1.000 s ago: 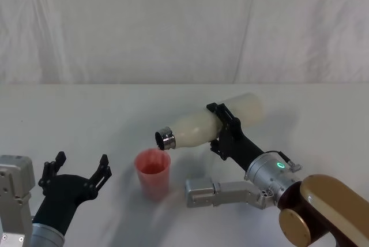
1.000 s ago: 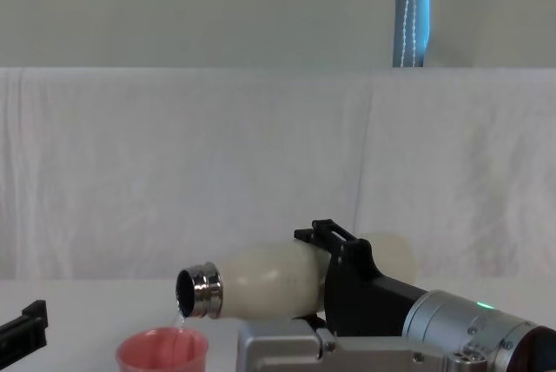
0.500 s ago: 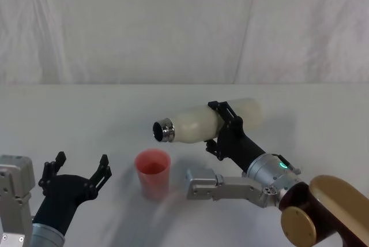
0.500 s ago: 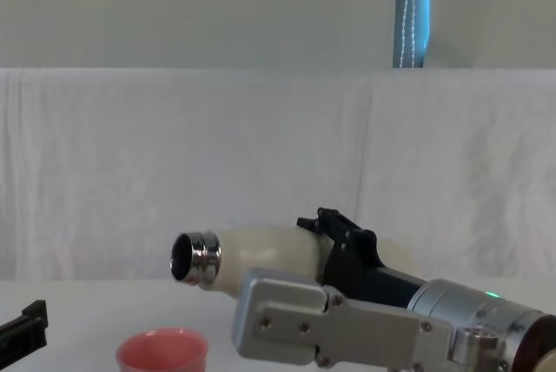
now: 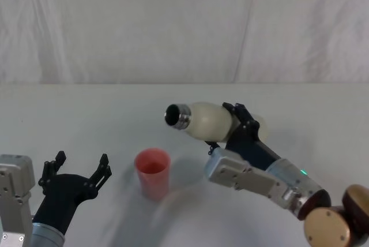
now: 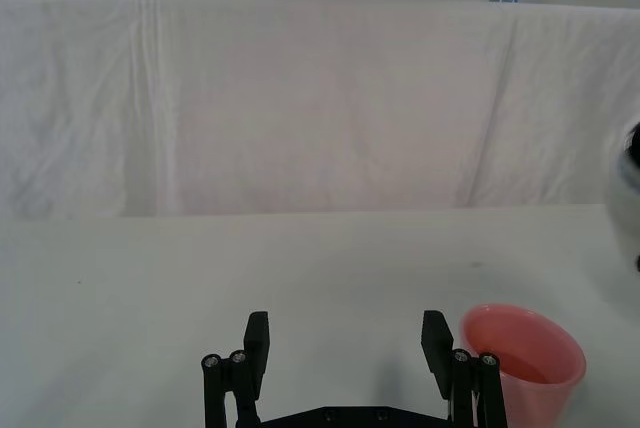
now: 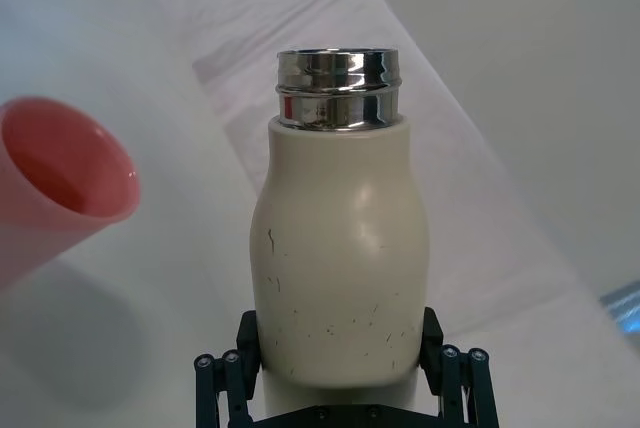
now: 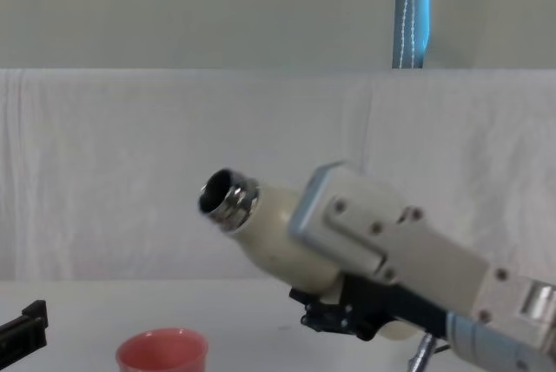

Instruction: Grasp the thermos with one hand and pour water into the cup lid.

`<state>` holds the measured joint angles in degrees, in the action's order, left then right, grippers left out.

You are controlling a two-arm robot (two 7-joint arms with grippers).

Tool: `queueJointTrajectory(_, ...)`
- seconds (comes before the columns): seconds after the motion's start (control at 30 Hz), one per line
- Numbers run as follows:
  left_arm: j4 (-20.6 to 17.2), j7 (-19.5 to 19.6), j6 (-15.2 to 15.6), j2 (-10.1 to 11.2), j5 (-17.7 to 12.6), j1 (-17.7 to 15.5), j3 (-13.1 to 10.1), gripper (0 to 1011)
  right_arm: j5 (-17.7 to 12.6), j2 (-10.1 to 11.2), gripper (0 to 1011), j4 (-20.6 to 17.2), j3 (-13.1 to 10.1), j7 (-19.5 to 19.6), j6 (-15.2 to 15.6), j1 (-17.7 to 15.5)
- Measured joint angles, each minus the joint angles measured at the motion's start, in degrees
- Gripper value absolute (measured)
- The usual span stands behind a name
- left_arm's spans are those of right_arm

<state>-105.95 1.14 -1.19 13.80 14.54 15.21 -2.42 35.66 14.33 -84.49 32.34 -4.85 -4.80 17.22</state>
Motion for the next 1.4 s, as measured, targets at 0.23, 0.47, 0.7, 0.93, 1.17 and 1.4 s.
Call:
queueJointTrajectory(0.23, 0.0, 0.0, 0.0, 0.0, 0.0, 0.0, 0.0, 1001, -10.3, -0.8, 951, -2.0, -4.7, -3.8, -1.5, -3.2)
queueJointTrajectory(0.47, 0.0, 0.0, 0.0, 0.0, 0.0, 0.0, 0.0, 1001, -20.0, -2.9, 951, -2.0, -8.4, -6.7, -2.1, -5.4)
queueJointTrajectory(0.7, 0.0, 0.0, 0.0, 0.0, 0.0, 0.0, 0.0, 1001, -28.3, -5.4, 951, -0.8, -11.7, -7.7, -2.3, -7.1)
queueJointTrajectory(0.93, 0.0, 0.0, 0.0, 0.0, 0.0, 0.0, 0.0, 1001, -31.6, -7.2, 951, -0.4, -13.3, -6.8, -2.2, -7.9)
queueJointTrajectory(1.17, 0.0, 0.0, 0.0, 0.0, 0.0, 0.0, 0.0, 1001, -33.4, -8.1, 951, -0.4, -14.1, -6.3, -1.8, -8.3)
queueJointTrajectory(1.4, 0.0, 0.0, 0.0, 0.0, 0.0, 0.0, 0.0, 1001, -35.9, -8.5, 951, -1.4, -14.6, -7.1, 1.6, -9.0)
